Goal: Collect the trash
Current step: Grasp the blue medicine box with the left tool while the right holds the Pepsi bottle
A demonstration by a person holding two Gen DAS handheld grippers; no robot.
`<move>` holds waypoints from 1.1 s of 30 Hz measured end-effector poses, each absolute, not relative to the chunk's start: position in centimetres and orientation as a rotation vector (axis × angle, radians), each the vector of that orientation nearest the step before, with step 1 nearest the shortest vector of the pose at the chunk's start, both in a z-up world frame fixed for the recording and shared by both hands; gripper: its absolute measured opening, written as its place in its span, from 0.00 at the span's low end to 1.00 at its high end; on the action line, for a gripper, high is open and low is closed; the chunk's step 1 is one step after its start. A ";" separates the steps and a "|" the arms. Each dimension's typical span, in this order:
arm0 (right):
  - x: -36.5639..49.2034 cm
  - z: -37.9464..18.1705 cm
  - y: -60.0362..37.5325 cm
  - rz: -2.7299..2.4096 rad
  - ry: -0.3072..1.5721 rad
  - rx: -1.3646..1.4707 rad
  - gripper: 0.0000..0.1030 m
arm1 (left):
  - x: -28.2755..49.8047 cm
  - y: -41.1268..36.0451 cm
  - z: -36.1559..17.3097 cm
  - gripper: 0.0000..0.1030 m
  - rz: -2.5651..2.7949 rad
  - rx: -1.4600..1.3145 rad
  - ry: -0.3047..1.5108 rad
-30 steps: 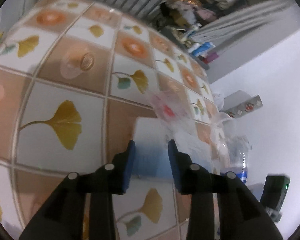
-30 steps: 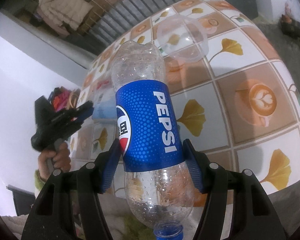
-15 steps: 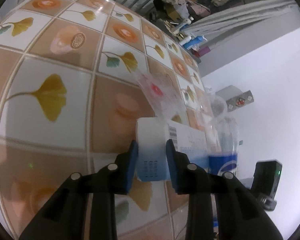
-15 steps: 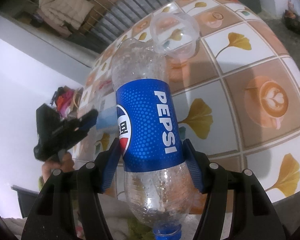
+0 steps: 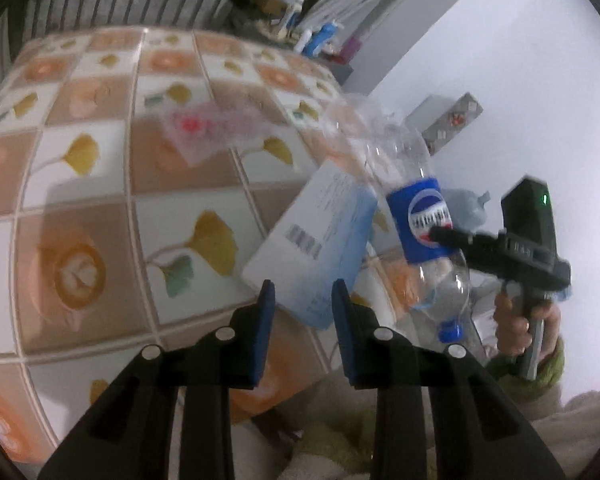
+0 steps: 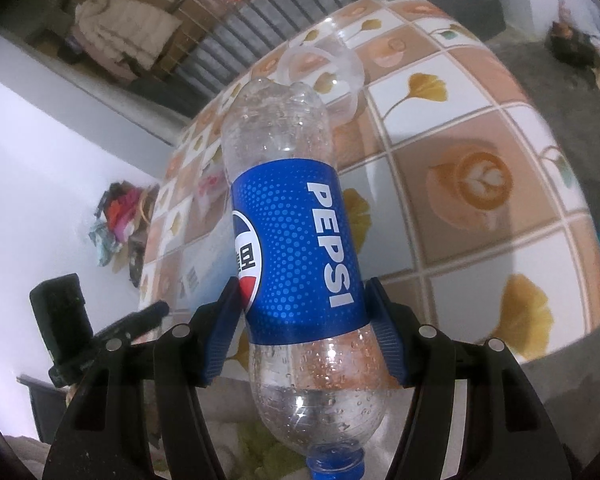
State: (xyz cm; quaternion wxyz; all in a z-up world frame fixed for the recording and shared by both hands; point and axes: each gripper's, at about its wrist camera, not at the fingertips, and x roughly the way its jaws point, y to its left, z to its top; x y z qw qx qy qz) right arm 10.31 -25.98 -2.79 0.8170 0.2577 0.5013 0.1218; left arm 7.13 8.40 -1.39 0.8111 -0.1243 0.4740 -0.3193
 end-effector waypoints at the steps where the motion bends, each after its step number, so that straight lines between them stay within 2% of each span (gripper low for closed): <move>1: 10.1 -2.8 -26.1 0.258 1.065 0.554 0.57 | 7.4 8.5 -1.1 0.29 -0.676 -0.278 0.999; 3: 9.5 -2.6 -26.3 0.260 1.056 0.565 0.57 | 8.2 8.4 -0.8 0.39 -0.660 -0.276 0.960; 4: 9.3 -2.6 -26.3 0.262 1.053 0.569 0.57 | 8.7 8.2 -0.7 0.49 -0.640 -0.269 0.933; 7: 8.8 -2.6 -26.4 0.263 1.045 0.582 0.57 | 10.3 7.3 -0.9 0.67 -0.592 -0.246 0.898; 13: 7.3 -3.1 -27.4 0.233 1.035 0.628 0.57 | 10.8 5.5 -2.8 0.68 -0.672 -0.315 0.993; 18: 6.6 -3.6 -28.6 0.198 1.035 0.667 0.57 | 8.5 4.0 -2.7 0.68 -0.752 -0.245 1.025; 24: 6.1 -3.7 -30.0 0.164 1.013 0.707 0.57 | 9.3 2.9 -1.6 0.83 -0.668 -0.159 0.979; 33: 5.2 -4.1 -29.6 0.219 1.027 0.725 0.57 | 11.8 -0.7 -2.2 0.84 -0.691 -0.060 1.042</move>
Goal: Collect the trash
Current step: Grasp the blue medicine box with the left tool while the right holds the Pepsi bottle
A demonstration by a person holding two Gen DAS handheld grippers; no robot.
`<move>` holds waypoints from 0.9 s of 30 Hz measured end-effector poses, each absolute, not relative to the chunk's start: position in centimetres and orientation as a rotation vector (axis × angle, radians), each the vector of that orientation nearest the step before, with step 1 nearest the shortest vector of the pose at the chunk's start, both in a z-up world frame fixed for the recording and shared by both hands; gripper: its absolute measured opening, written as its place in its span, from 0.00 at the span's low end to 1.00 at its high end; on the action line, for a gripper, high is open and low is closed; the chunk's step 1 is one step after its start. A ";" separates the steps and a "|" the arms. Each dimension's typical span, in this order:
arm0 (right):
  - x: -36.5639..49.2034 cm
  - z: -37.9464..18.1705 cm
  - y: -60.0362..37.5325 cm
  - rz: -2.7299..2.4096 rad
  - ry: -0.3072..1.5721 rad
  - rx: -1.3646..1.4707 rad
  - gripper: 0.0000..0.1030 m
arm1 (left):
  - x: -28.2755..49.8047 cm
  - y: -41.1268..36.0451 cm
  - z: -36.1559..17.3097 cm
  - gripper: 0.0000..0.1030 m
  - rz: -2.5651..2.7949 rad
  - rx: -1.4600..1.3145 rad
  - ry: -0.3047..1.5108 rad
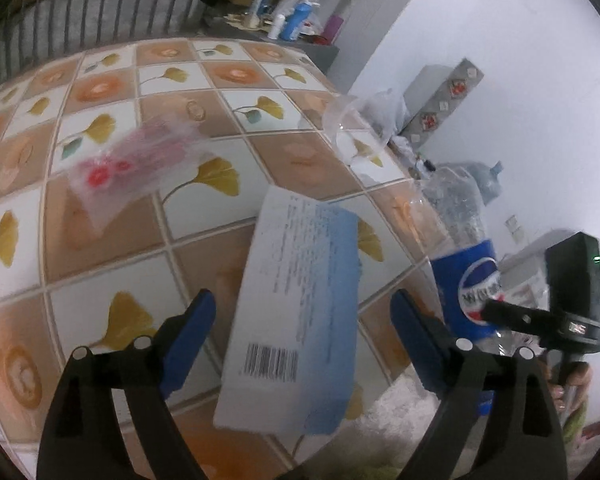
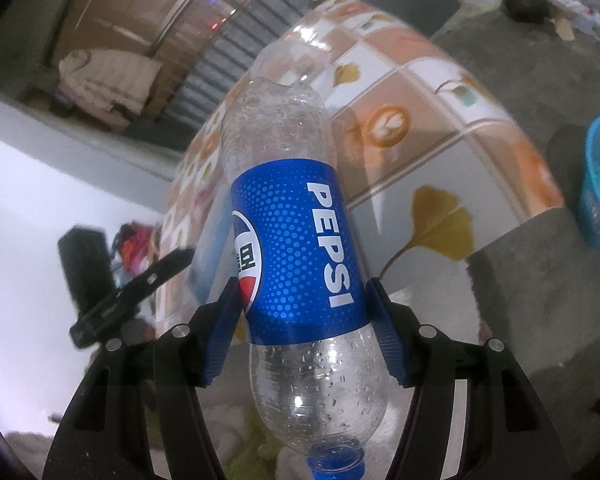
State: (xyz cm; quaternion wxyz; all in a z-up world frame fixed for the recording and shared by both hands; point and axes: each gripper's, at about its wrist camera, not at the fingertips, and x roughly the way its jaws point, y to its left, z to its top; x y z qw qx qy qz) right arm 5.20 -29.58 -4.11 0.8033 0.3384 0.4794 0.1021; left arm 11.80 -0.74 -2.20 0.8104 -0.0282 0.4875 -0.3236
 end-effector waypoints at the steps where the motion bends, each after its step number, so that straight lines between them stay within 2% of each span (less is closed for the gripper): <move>1: 5.5 -4.1 -29.3 0.227 1.032 0.722 0.57 | 12.0 -1.1 -2.4 0.84 -0.686 -0.041 1.046; 14: 3.8 -5.1 -31.9 0.208 1.015 0.828 0.57 | 12.6 -3.5 -4.2 0.84 -0.651 0.082 1.076; 18: 3.4 -5.3 -32.9 0.208 0.989 0.891 0.57 | 12.4 -4.2 -4.3 0.76 -0.628 0.151 1.052; 20: 3.0 -5.3 -33.3 0.208 0.978 0.910 0.57 | 12.2 -4.4 -4.3 0.69 -0.626 0.174 1.042; 27: 2.4 -5.1 -33.8 0.199 0.952 0.935 0.57 | 12.0 -4.0 -4.0 0.67 -0.611 0.167 1.024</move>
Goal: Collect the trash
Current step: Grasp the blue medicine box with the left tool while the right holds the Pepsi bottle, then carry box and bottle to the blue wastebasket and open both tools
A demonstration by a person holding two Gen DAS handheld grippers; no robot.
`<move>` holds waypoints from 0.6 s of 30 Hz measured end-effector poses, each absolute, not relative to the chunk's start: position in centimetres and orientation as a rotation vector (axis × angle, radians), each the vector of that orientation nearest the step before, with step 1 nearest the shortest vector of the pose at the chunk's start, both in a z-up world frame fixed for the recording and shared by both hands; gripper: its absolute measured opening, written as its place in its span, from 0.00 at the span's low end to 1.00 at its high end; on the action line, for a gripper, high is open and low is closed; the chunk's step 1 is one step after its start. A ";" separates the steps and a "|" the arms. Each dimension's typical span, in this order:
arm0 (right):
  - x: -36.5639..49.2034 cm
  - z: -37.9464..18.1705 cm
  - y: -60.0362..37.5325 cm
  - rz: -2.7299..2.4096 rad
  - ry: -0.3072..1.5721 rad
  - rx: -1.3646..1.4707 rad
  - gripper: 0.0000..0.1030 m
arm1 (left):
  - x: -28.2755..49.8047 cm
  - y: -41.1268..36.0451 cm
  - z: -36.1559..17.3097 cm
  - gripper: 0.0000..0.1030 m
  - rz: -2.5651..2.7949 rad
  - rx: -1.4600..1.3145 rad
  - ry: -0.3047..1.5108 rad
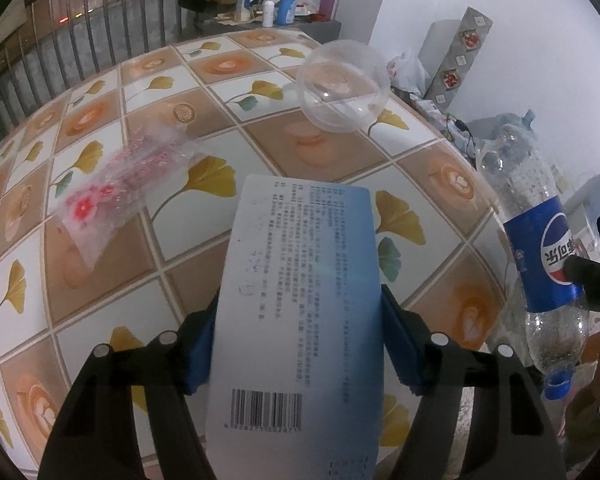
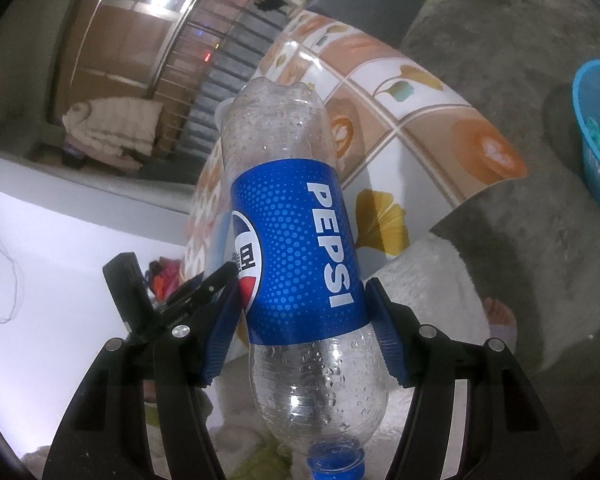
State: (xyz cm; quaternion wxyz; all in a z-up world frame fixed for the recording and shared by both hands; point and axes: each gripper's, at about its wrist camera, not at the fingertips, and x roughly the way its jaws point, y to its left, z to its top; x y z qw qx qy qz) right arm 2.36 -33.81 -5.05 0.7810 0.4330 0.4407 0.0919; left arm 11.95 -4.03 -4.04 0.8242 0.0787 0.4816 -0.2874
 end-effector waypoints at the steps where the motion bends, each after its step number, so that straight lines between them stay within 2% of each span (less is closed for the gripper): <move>1: 2.3 -5.0 -33.8 0.197 0.949 0.936 0.57 | 11.9 -3.8 -3.9 0.67 -0.610 0.158 1.020; 11: 1.6 -5.1 -34.7 0.197 0.918 0.971 0.57 | 10.7 -3.5 -1.2 0.67 -0.648 0.097 0.962; 18: 0.5 -4.2 -35.7 0.174 0.868 0.984 0.57 | 10.5 -6.7 1.4 0.67 -0.744 0.097 0.901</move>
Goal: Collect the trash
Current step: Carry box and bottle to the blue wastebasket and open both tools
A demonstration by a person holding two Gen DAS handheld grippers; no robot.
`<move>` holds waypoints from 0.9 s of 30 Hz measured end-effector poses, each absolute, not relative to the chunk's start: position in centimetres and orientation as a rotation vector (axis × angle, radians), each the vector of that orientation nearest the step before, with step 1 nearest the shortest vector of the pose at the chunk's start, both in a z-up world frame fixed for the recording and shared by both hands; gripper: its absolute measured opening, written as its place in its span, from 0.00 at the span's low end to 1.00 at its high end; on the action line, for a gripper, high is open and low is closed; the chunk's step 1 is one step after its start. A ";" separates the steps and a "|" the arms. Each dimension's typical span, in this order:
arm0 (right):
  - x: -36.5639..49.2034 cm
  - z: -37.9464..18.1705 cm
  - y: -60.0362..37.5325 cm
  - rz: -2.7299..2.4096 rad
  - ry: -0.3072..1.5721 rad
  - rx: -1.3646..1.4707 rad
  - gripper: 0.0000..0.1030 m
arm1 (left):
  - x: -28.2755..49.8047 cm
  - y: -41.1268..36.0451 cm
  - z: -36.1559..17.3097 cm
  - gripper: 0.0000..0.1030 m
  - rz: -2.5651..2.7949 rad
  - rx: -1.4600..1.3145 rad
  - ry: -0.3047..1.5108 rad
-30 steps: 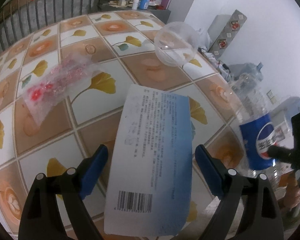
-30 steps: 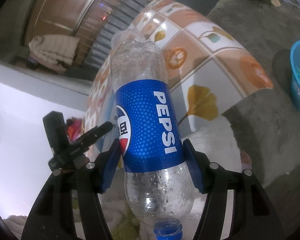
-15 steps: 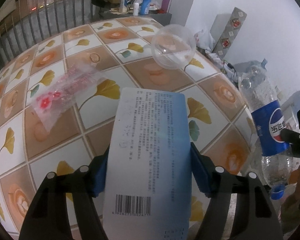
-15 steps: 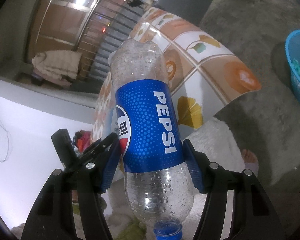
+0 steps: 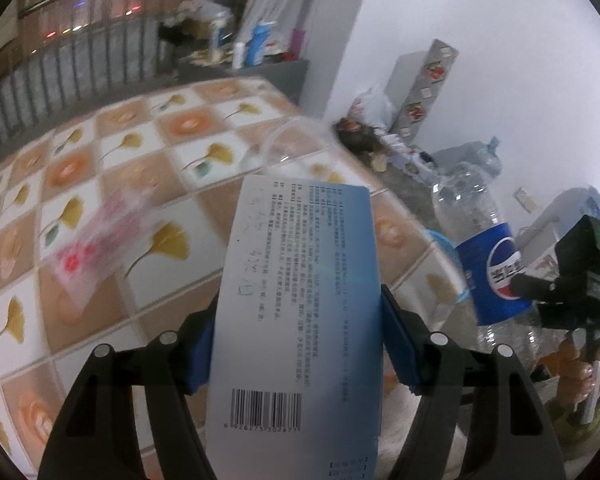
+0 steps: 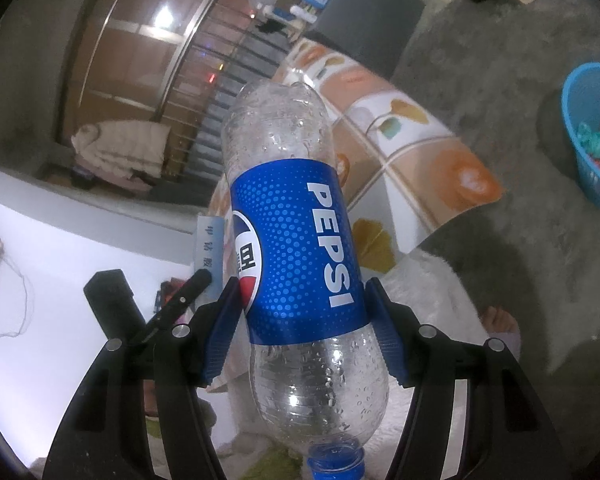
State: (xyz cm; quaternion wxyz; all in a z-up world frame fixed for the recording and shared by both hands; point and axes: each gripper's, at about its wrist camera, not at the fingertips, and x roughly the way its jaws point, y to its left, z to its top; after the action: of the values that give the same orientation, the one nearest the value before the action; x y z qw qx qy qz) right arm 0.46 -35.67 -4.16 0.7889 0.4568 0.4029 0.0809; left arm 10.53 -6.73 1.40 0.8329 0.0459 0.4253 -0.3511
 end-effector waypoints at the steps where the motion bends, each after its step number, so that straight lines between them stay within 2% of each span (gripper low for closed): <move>1: 0.2 -4.1 -36.0 0.170 0.858 0.992 0.57 | 10.5 -7.4 1.7 0.67 -0.761 0.098 0.896; 13: -4.8 -2.9 -41.4 0.008 0.765 1.048 0.57 | 9.9 -18.7 4.2 0.67 -1.011 0.144 0.843; 27: -9.4 -5.0 -44.5 -0.154 0.671 1.178 0.57 | 8.1 -29.4 3.0 0.67 -1.182 0.197 0.931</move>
State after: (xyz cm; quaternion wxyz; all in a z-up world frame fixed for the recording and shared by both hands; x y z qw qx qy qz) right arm -9.40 -44.55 -5.03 0.7761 0.5445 0.3101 -0.0713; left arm 8.14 -29.40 3.05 0.7256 0.0895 0.4223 -0.5359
